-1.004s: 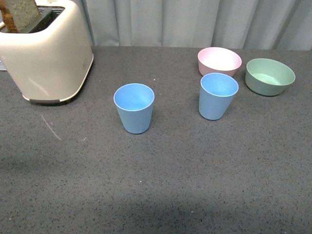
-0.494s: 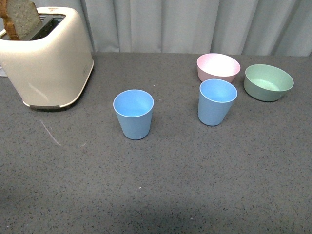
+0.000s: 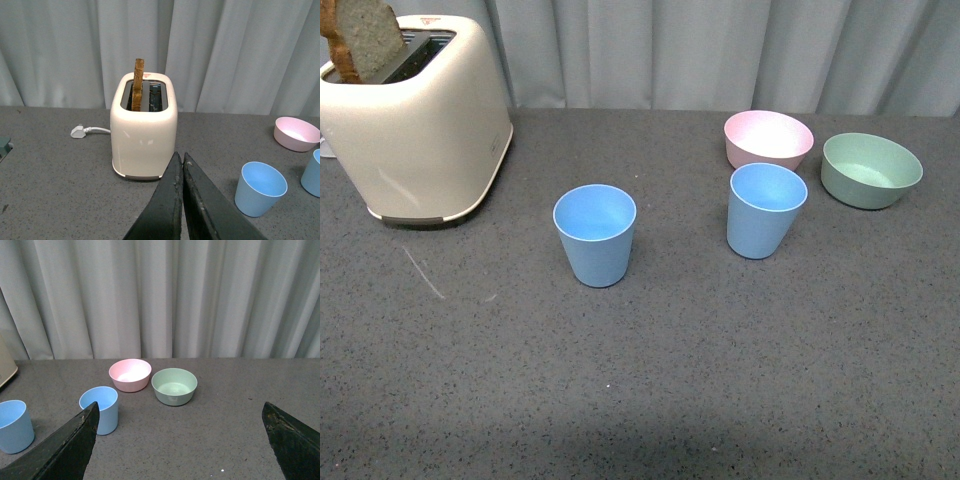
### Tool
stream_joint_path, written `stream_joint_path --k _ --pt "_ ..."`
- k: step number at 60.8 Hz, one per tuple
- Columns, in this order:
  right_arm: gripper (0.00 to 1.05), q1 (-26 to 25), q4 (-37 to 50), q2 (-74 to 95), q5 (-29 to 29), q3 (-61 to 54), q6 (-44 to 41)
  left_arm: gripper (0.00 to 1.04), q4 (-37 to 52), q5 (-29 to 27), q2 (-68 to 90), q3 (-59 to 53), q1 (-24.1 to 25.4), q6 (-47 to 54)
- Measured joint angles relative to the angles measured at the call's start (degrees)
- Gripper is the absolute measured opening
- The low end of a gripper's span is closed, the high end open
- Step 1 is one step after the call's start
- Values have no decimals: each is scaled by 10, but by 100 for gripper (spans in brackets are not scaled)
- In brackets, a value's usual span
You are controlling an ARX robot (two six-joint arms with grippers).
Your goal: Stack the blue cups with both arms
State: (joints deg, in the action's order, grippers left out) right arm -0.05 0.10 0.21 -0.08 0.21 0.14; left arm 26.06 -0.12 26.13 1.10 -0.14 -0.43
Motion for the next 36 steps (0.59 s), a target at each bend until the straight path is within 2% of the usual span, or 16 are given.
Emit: stream_joint_path --k 36 --pt "95 0 0 0 0 0 0 4 -130 0 -133 0 0 0"
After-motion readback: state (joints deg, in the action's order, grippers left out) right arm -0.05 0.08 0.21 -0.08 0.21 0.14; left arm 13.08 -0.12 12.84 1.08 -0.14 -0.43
